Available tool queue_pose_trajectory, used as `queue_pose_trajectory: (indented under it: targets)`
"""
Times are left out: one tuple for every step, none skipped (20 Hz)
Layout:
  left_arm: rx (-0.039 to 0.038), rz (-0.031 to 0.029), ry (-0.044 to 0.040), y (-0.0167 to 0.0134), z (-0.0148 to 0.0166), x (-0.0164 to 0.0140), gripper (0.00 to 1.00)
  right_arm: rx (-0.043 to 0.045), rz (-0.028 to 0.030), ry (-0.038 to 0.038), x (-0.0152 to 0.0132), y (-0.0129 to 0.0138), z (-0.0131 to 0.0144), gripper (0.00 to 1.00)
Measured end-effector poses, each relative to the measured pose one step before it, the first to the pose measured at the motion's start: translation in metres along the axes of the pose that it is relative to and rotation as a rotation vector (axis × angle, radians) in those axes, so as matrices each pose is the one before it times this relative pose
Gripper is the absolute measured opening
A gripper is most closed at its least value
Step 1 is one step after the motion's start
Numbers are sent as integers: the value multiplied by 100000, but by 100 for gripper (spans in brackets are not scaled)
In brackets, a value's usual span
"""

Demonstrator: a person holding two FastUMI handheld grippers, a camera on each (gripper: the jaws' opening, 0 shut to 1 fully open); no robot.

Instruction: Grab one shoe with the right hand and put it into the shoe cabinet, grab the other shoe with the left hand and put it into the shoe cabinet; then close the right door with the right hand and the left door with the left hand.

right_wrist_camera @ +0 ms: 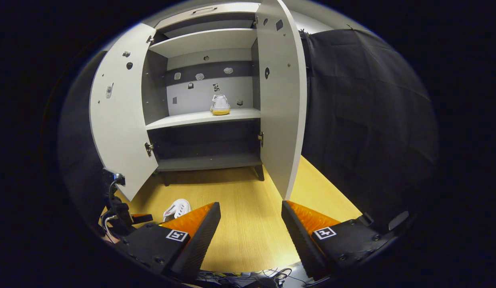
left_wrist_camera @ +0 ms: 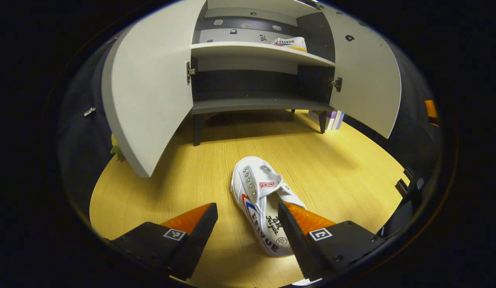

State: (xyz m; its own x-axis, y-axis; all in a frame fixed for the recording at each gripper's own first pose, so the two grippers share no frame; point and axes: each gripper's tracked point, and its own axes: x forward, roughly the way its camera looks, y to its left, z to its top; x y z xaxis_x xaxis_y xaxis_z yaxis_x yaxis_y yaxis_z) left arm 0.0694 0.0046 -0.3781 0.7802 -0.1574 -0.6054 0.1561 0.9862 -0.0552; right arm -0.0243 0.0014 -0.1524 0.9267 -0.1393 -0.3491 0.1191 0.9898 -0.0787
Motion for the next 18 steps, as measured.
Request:
queue_pose_trajectory:
  targets:
    - [436,-217,1124,106,-283,939,96,-310,-581,565,-303,-150,-131,97]
    - [1009,115,1633,177,-308,954,96,-344,-591,128,-152,-223,65,98]
    - [1166,907,765,367,-103,818,96,-236,-741,-121,-95,-241,106,98]
    - [390,599,885,155,68,789,95,-133,-812,-433,-39,-290,280,98]
    - [-554,165,823,-6,-20,655,95,-169,-807,-457,-61,-346,77,98]
    - [-787,-382,107,-134,239,483,92,-224,-796,-84,-29,-350,-47,98]
    - [-490,-647,-302,-207,231,321,88,-25,-956,198,65,-409,-122,98]
    - [414,346,-465,-17,260,382,78,159,-1043,737,-73,-496,-216,98]
    - [837,-752,-63,-233,93,198,73,313,-1002,831,-48,-477,-150,98]
    - [1025,-126,-394,-204,246,94,64,247,-951,952,-52,-430,-211,98]
    - [628,1294,180,107,45,58,60,-10,-652,889,-124,-439,-202,98]
    - [171,1328,210,156,55,-9,55,-382,-582,637,-195,-429,-24,98]
    - [-346,1653,530,300,25,198,52,-619,-133,-229,-158,-438,235,98]
    - [-604,1664,595,467,99,115,44,-997,-122,-852,-108,-395,341,98]
    - [-593,1735,1060,543,1,167,39,-1154,-112,-959,130,-424,423,98]
    - [-578,1639,1737,622,-258,266,28,-715,95,-796,125,-425,298,98]
    - [-1305,1004,1750,290,-138,-51,22,7,197,-618,215,-434,310,99]
    - [-1465,73,417,92,255,18,14,636,254,-408,166,-419,238,99]
